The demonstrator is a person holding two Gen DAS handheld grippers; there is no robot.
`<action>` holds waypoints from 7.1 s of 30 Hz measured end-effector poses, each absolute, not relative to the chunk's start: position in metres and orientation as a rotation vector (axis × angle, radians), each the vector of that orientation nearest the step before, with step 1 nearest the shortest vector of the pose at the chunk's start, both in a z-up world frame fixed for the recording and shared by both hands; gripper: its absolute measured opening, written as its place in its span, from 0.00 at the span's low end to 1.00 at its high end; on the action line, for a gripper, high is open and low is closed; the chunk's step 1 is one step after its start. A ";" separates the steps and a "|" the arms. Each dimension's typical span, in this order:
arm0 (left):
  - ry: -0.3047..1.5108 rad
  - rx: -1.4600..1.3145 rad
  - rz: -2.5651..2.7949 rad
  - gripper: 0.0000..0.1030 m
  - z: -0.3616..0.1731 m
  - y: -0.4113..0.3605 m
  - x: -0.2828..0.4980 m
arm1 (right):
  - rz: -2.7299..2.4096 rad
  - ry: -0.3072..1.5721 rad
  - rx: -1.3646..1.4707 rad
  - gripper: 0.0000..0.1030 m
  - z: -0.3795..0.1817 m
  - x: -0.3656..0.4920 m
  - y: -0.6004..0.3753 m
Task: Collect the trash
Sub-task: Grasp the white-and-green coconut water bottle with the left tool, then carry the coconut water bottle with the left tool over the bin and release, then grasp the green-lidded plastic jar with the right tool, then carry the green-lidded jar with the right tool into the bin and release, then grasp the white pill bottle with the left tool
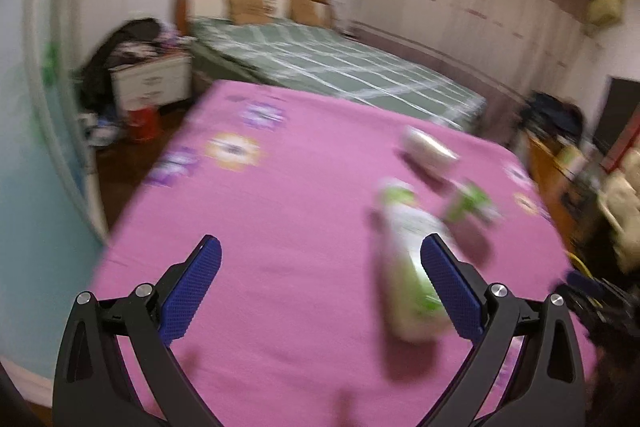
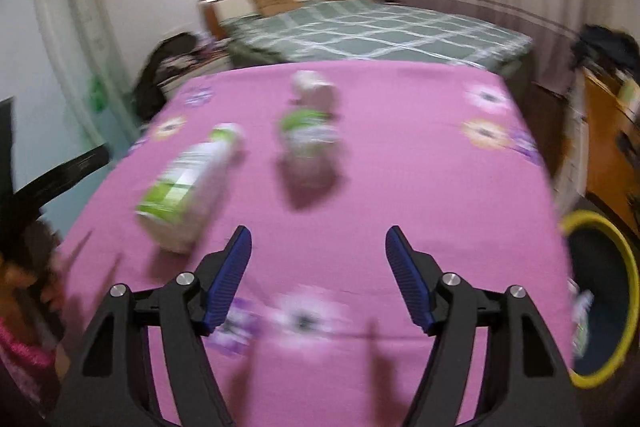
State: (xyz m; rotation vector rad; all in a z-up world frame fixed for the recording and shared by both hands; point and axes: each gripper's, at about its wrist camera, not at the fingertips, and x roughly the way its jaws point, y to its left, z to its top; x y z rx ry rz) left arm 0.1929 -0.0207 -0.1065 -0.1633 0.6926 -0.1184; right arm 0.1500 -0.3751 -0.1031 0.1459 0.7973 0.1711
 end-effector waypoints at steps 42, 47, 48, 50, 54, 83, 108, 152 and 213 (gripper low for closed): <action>0.646 0.088 -0.243 0.51 -0.049 -0.076 0.187 | 0.174 0.743 0.278 0.68 -0.110 0.132 -0.412; 0.634 0.094 -0.240 0.50 -0.046 -0.080 0.191 | 0.167 0.735 0.280 0.68 -0.107 0.128 -0.416; 0.633 0.094 -0.240 0.50 -0.045 -0.081 0.193 | 0.162 0.728 0.281 0.68 -0.105 0.127 -0.418; 0.631 0.094 -0.249 0.50 -0.043 -0.085 0.197 | 0.150 0.714 0.281 0.68 -0.100 0.122 -0.423; 0.611 0.114 -0.265 0.50 -0.034 -0.095 0.199 | 0.126 0.692 0.288 0.68 -0.093 0.113 -0.436; 0.605 0.258 -0.927 0.50 -0.005 -0.430 0.177 | -0.344 0.572 0.400 0.72 -0.088 -0.021 -0.602; 0.487 0.096 -0.666 0.93 0.001 -0.302 0.202 | -0.305 0.607 0.372 0.75 -0.090 -0.003 -0.585; 0.543 -0.057 0.158 0.95 -0.107 0.023 0.254 | 0.306 0.894 -0.045 0.49 -0.129 0.295 -0.285; 0.673 0.250 -0.487 0.95 -0.092 -0.108 0.313 | -0.134 0.752 0.218 0.73 -0.127 0.191 -0.476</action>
